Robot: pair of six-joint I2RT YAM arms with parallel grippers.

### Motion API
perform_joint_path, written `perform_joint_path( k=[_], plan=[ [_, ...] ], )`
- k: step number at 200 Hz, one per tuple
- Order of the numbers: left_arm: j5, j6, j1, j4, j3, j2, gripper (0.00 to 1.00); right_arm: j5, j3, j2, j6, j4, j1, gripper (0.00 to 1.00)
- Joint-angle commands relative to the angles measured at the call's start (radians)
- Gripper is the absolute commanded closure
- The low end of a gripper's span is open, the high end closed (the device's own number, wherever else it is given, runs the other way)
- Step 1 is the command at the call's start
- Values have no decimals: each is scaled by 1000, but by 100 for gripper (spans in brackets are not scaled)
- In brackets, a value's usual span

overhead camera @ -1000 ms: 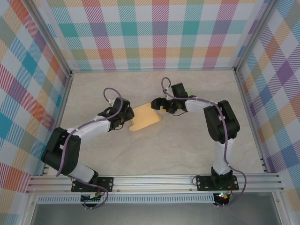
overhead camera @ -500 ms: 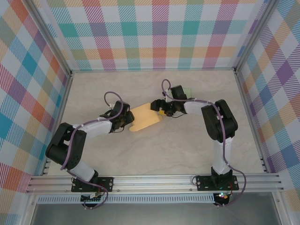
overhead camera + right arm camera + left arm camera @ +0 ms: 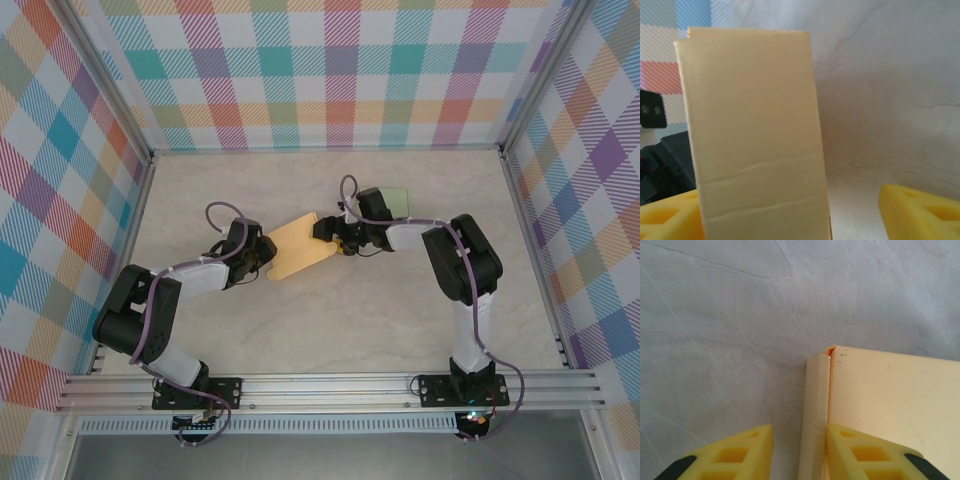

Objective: Fold the paper box

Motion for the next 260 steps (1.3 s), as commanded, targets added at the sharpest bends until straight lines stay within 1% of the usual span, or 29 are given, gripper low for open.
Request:
perform_joint_path(
  k=[1,34,50,61,88,105,117,139,164,173,182,190,204,211,219,228,244,260],
  plan=[
    [13,-6,13,-88,-37,9,68,-62,-7,18,33,75,10,27],
    [27,18,13,-104,-23,-15,67,-85,-13,11,53,122,10,33],
    [29,29,13,-112,-21,-43,67,-87,-17,2,61,128,10,38],
    [30,40,13,-119,-20,-70,65,-88,-19,-5,66,124,10,39],
    [5,101,13,-145,-17,-175,55,-78,-14,-30,78,58,9,43],
    [-24,153,13,-168,-16,-257,49,-80,-6,-41,87,8,9,52],
    [-43,190,12,-180,-20,-317,44,-80,-6,-46,94,-8,8,55],
    [-70,238,12,-172,-50,-408,34,-84,-14,-55,108,-7,7,55],
    [-72,298,12,-110,-117,-503,29,-102,-22,-74,129,-6,3,55],
    [-53,331,12,-70,-143,-534,27,-117,-25,-83,142,-8,-1,55],
    [-15,382,12,-9,-173,-566,25,-135,-28,-93,154,-13,-6,55],
    [46,443,10,61,-207,-592,21,-155,-34,-104,168,-18,-13,56],
    [177,587,-14,198,-275,-638,20,-189,-49,-127,190,-23,-27,55],
    [208,660,-37,260,-308,-664,13,-204,-59,-140,201,-29,-34,55],
    [225,740,-70,301,-337,-693,7,-220,-71,-155,211,-35,-43,55],
    [234,852,-111,298,-355,-728,1,-236,-85,-169,224,-45,-52,55],
    [219,1009,-177,259,-368,-777,0,-257,-107,-194,236,-67,-68,55],
    [164,1138,-247,257,-395,-817,0,-266,-114,-215,230,-108,-73,54]
  ],
)
